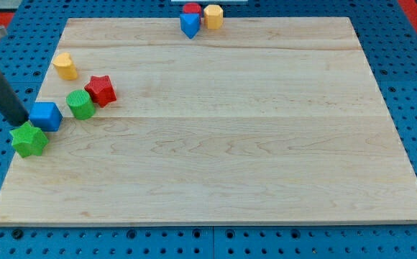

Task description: Move green star towards green circle

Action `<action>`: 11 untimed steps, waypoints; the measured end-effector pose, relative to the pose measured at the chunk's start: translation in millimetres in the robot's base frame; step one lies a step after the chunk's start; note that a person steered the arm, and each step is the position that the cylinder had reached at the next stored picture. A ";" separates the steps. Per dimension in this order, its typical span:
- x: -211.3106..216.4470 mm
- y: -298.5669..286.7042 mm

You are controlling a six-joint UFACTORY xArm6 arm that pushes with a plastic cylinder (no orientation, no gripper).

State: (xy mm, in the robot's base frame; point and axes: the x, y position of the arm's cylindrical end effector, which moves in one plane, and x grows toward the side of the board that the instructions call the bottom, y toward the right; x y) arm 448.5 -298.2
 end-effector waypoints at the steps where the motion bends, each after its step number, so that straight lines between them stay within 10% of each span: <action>1: -23.1 18.2; 4: -16.1 -6.8; 6: 78.7 -6.7; 11: 78.7 58.8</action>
State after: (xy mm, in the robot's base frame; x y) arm 527.2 -239.4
